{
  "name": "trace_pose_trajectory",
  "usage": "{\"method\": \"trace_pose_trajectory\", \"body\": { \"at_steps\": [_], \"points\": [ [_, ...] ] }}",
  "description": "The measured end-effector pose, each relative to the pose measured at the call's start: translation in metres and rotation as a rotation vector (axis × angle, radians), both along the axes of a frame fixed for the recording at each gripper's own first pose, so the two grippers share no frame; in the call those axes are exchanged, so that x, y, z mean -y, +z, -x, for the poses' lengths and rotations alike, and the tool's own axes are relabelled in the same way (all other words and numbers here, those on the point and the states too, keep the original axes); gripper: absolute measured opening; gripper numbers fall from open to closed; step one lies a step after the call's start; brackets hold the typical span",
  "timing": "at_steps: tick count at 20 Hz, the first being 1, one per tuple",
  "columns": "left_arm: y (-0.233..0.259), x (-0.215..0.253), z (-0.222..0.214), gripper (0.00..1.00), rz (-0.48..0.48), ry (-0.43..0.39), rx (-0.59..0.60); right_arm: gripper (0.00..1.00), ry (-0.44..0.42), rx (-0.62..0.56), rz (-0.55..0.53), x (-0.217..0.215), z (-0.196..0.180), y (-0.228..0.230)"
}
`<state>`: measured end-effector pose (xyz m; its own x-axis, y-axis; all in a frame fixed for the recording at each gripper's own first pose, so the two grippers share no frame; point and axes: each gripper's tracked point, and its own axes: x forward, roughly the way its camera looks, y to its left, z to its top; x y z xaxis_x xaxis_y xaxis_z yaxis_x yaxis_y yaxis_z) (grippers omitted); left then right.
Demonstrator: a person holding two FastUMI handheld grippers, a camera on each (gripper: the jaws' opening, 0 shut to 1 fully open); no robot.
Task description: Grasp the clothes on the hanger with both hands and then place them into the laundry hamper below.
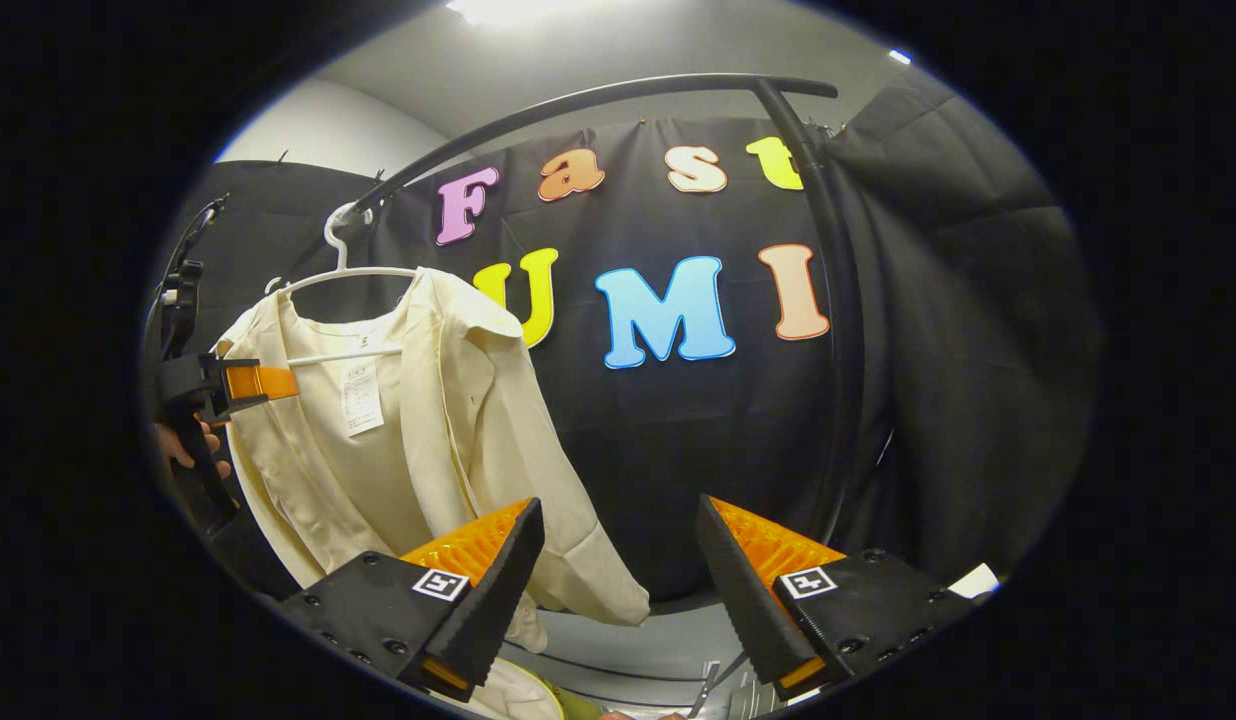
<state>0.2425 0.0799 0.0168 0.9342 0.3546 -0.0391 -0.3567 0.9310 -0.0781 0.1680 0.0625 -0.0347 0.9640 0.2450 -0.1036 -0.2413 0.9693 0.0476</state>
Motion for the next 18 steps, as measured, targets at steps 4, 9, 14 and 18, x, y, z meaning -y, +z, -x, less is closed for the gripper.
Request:
{"method": "trace_pose_trajectory", "body": {
  "at_steps": [4,9,14,18],
  "points": [
    [0.001,-0.008,-0.008,0.89,-0.027,0.023,-0.007,0.97,0.034,-0.013,0.022,-0.005,-0.003,-0.01],
    [-0.004,-0.02,-0.02,0.65,-0.074,0.092,-0.023,0.97,0.1,-0.051,0.038,-0.023,-0.01,-0.027],
    [0.002,-0.034,-0.006,0.16,-0.043,0.17,0.016,0.97,0.176,-0.066,0.058,-0.04,-0.013,-0.037],
    [0.002,-0.034,0.0,0.02,-0.046,0.166,0.012,0.97,0.255,-0.055,0.064,-0.063,-0.023,-0.033]
  ]
}}
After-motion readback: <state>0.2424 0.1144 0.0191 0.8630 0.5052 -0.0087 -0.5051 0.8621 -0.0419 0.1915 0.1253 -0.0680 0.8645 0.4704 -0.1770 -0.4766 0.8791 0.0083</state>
